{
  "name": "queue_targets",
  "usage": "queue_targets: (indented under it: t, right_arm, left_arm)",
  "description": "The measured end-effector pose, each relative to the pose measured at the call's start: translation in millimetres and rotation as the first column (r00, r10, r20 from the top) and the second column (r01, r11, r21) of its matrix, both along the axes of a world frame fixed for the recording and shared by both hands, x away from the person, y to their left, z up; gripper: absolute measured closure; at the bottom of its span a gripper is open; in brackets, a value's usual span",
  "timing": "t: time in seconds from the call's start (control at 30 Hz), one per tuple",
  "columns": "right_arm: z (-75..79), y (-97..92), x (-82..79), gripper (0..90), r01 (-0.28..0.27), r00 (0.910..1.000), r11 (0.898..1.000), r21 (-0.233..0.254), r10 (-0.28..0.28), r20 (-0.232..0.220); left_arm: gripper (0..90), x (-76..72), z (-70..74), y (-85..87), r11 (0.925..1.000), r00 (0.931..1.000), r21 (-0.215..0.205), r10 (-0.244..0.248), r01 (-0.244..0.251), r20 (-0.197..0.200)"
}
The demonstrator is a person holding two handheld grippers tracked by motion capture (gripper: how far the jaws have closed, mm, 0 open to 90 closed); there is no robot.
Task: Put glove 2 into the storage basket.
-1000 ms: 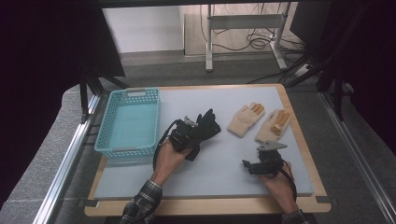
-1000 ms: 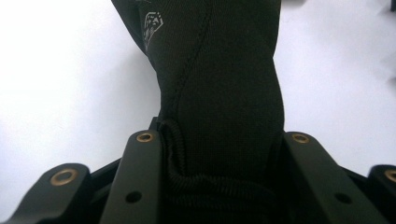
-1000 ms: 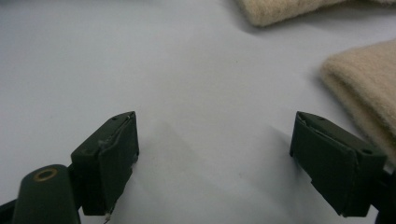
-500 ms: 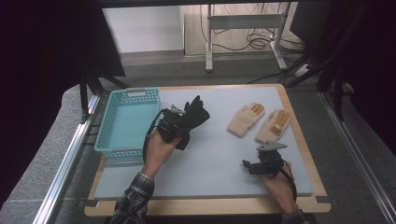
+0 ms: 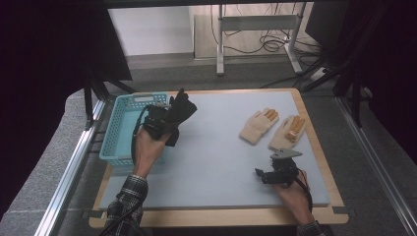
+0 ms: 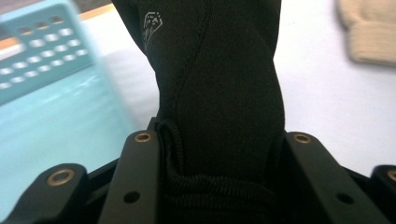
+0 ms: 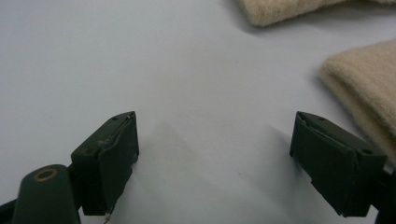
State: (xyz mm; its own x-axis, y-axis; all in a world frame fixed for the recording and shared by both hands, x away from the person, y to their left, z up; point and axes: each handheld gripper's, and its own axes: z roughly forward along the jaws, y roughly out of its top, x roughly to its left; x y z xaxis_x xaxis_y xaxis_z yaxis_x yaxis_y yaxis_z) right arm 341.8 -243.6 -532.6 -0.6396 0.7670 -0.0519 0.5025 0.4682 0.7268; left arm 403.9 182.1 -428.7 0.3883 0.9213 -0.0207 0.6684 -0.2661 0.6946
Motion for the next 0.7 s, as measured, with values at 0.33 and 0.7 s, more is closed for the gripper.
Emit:
queue_targets:
  t: [0.33, 0.7]
  right_arm:
    - [0.0, 0.0, 0.0, 14.9, 0.0, 1.0, 1.0, 0.0, 0.0, 0.0]
    - [0.0, 0.1, 0.0, 14.9, 0.0, 1.0, 1.0, 0.0, 0.0, 0.0]
  left_arm:
    - [62.9, 3.0, 3.8, 44.6, 0.9935, 0.9935, 0.001, 0.114, -0.114, 0.001]
    - [62.6, 8.5, 0.9, 82.5, 0.977, 0.9767, 0.019, 0.213, -0.212, -0.027]
